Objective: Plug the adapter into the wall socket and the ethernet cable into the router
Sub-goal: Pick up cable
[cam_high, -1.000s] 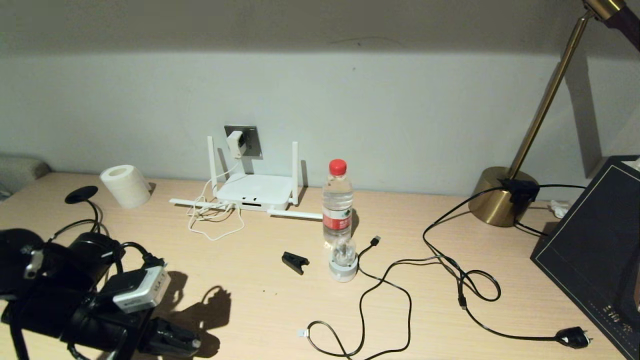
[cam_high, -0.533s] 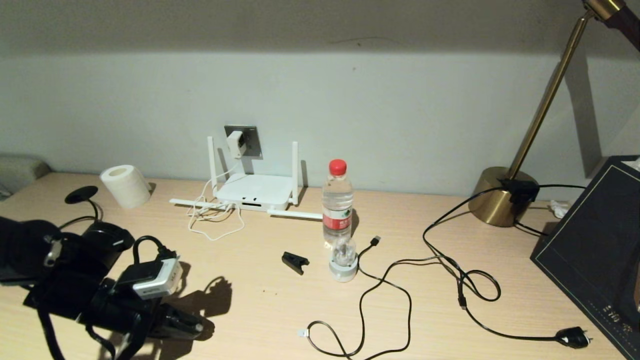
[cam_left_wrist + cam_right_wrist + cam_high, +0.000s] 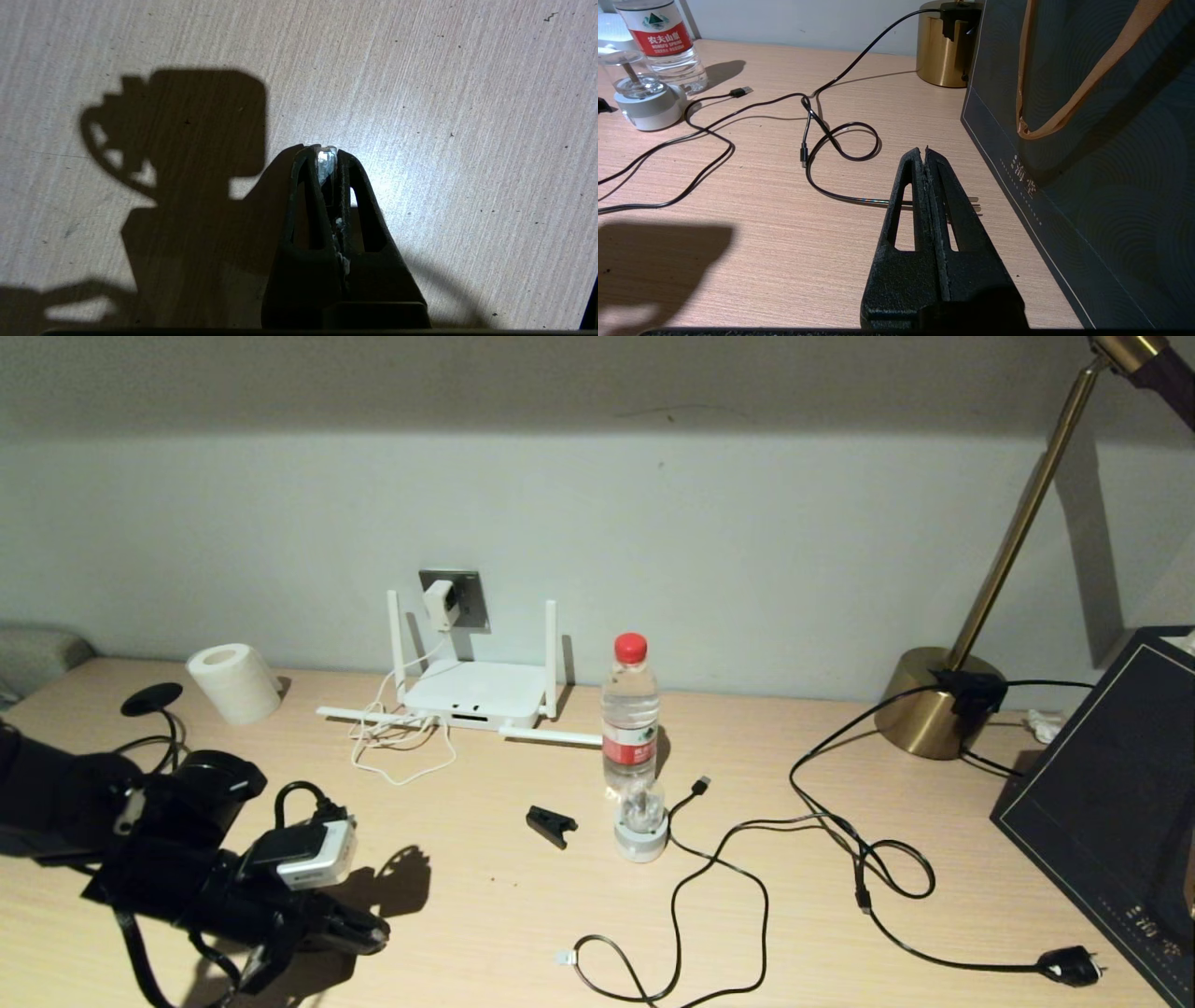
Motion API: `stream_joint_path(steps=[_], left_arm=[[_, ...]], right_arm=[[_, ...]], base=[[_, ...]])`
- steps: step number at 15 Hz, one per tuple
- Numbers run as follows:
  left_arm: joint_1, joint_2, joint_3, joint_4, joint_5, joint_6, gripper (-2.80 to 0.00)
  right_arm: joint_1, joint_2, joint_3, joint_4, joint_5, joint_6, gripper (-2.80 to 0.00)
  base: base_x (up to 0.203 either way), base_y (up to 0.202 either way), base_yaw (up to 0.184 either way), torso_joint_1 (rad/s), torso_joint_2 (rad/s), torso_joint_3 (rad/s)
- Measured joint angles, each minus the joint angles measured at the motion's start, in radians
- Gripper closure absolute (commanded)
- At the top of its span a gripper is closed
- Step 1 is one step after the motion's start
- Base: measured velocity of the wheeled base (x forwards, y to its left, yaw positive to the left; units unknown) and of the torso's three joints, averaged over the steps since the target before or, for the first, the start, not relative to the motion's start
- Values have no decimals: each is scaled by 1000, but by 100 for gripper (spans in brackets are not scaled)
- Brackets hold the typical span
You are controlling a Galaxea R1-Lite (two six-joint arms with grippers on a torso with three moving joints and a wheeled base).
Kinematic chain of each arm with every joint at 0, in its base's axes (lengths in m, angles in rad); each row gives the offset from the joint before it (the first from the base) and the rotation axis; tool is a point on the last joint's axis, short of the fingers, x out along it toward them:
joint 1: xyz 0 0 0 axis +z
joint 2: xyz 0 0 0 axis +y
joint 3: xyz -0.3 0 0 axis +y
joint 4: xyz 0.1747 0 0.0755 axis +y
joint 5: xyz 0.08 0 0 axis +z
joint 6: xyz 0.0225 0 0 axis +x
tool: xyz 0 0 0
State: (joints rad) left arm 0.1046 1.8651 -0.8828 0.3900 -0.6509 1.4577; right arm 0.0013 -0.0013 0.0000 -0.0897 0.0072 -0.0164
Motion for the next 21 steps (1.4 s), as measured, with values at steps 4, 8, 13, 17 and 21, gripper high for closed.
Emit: stream_joint_path(steps=[4, 8, 13, 17, 21], left_arm=[[-1, 5, 3, 6, 1, 1, 0], [-6, 0, 20, 8, 13, 3, -280], [-11, -8, 38, -1, 11, 4, -280], [-2, -31, -7, 24, 12, 1, -280], [23, -43, -19, 47, 17, 22, -280]], right_arm=[[0, 0, 0, 0, 0, 0, 0], [0, 0, 0, 0, 0, 0, 0], [0, 0, 0, 0, 0, 0, 0], [0, 0, 0, 0, 0, 0, 0], [0, 0, 0, 0, 0, 0, 0]], base=[[0, 0, 0, 0, 0, 0], [0, 0, 0, 0, 0, 0], [0, 0, 0, 0, 0, 0], [0, 0, 0, 0, 0, 0], [0, 0, 0, 0, 0, 0]])
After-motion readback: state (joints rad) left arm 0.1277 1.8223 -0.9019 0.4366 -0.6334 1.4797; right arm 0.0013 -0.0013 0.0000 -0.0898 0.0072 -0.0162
